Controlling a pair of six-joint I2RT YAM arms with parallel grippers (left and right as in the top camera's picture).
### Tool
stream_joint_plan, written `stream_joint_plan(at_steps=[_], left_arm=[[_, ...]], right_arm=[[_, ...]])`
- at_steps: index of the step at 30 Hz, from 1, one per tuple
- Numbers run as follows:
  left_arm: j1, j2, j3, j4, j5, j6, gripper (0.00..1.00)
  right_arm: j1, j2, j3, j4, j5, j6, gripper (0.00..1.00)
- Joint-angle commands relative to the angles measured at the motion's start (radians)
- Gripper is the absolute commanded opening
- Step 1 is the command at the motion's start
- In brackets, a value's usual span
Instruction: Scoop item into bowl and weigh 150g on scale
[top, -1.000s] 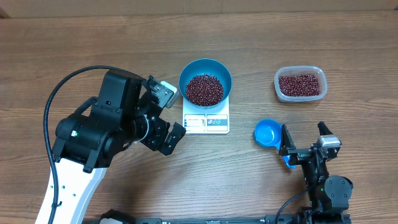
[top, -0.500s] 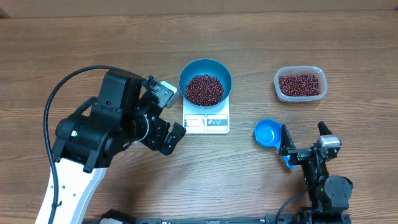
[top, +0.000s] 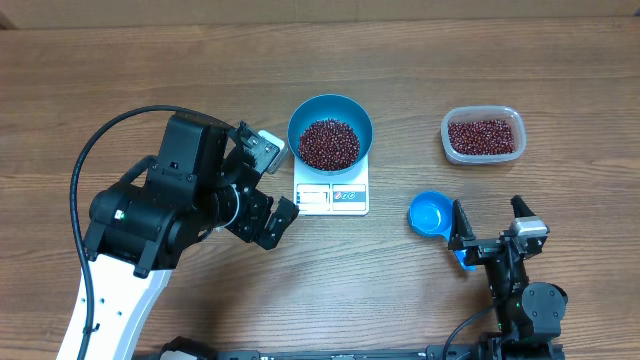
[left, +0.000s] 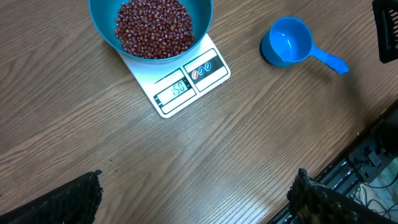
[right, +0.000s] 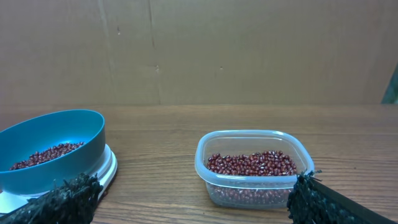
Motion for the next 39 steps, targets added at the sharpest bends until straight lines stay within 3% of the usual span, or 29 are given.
stream_joint_plan(at_steps=[1, 6, 9, 16, 24, 28, 32, 39], left_arm=[[-0.006, 0.002, 0.005, -0.003, -0.003, 0.022, 1.00], [-0.006, -0.008, 0.003, 0.028, -0.002, 0.005, 1.00], [-0.005, -0.070, -0.040, 0.128, -0.011, -0.159, 1.00], [-0.004, -0.429, -0.535, 0.605, -0.190, -0.408, 0.99], [0.124, -0.945, -0.975, 0.879, -0.225, -0.454, 0.99], [0.169, -1.090, -1.108, 0.977, -0.248, -0.476, 1.00], [0.188, -1.156, -1.219, 1.105, -0.351, -0.555, 1.00], [0.198, -1.199, -1.398, 1.463, -0.449, -0.571, 1.00]], right_arm=[[0.008, -0.011, -0.011, 0.005, 0.010, 0.007, 1.00], [0.008, -0.011, -0.011, 0.005, 0.010, 0.007, 1.00], [0.008, -0.011, -0.011, 0.005, 0.010, 0.007, 1.00], [0.008, -0.011, -0.011, 0.005, 0.010, 0.007, 1.00], [0.008, -0.011, -0.011, 0.005, 0.010, 0.007, 1.00], [0.008, -0.011, -0.011, 0.005, 0.010, 0.007, 1.00], [0.008, -0.011, -0.011, 0.005, 0.010, 0.007, 1.00], [0.008, -0.011, -0.011, 0.005, 0.010, 0.007, 1.00]])
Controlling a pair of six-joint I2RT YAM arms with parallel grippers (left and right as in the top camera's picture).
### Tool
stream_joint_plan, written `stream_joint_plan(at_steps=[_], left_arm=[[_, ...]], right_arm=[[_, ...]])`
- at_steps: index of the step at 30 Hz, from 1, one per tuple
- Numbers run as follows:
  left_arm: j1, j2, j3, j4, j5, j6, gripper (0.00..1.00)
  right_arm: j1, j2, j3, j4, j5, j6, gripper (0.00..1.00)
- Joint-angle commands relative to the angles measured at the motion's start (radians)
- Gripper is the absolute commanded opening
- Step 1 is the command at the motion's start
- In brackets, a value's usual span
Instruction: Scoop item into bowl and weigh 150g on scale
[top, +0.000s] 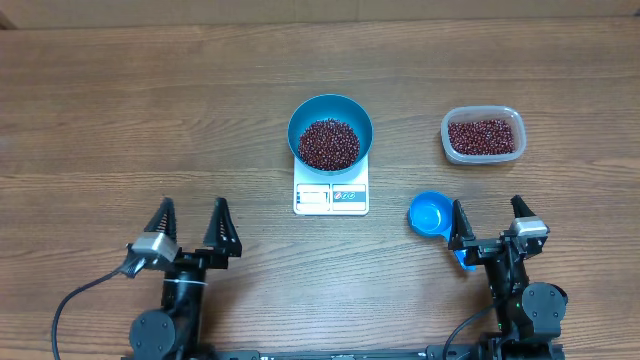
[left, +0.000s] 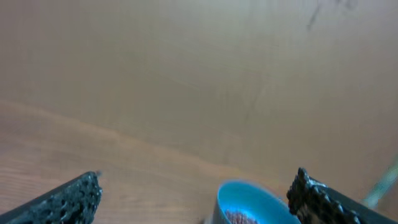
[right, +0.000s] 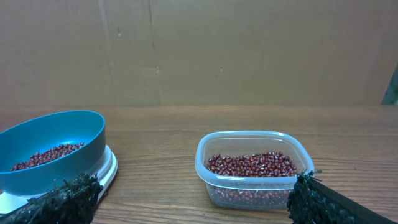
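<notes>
A blue bowl (top: 330, 131) holding red beans stands on the white scale (top: 331, 198) at the table's middle. To the right, a clear tub (top: 483, 135) holds more beans. The blue scoop (top: 430, 215) lies empty on the table just left of my right gripper (top: 491, 222), which is open and low at the front right. My left gripper (top: 191, 222) rests open at the front left, far from the scale. The left wrist view is blurred and shows the bowl (left: 249, 204) ahead. The right wrist view shows the bowl (right: 50, 149) and the tub (right: 254, 167).
A brown cardboard wall (right: 199, 50) stands behind the table. The wooden table (top: 150, 110) stretches wide on both sides of the scale.
My left arm was raised beside the scale, its camera looking down on a display of 150. It now rests low at the front left, open. The right arm, scoop and bowl have not moved.
</notes>
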Motion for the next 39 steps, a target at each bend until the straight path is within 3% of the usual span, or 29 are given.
stream_joint_plan(at_steps=[1, 6, 10, 11, 13, 39], left_arm=[[0.011, -0.018, -0.066, 0.075, -0.060, -0.029, 1.00], [0.012, -0.018, -0.064, -0.038, -0.060, -0.040, 0.99], [0.012, -0.018, -0.064, -0.229, -0.042, -0.038, 1.00], [0.012, -0.018, -0.064, -0.229, -0.001, 0.045, 0.99], [0.012, -0.018, -0.064, -0.232, 0.033, 0.081, 1.00], [0.011, -0.018, -0.064, -0.232, 0.035, 0.081, 1.00]], right_arm=[[0.008, -0.008, -0.011, 0.005, 0.011, 0.006, 1.00], [0.008, -0.008, -0.011, 0.005, 0.011, 0.007, 1.00], [0.008, -0.008, -0.011, 0.005, 0.011, 0.006, 1.00], [0.008, -0.008, -0.011, 0.005, 0.011, 0.007, 1.00], [0.008, -0.008, -0.011, 0.005, 0.011, 0.007, 1.00], [0.008, -0.008, -0.011, 0.005, 0.011, 0.007, 1.00]])
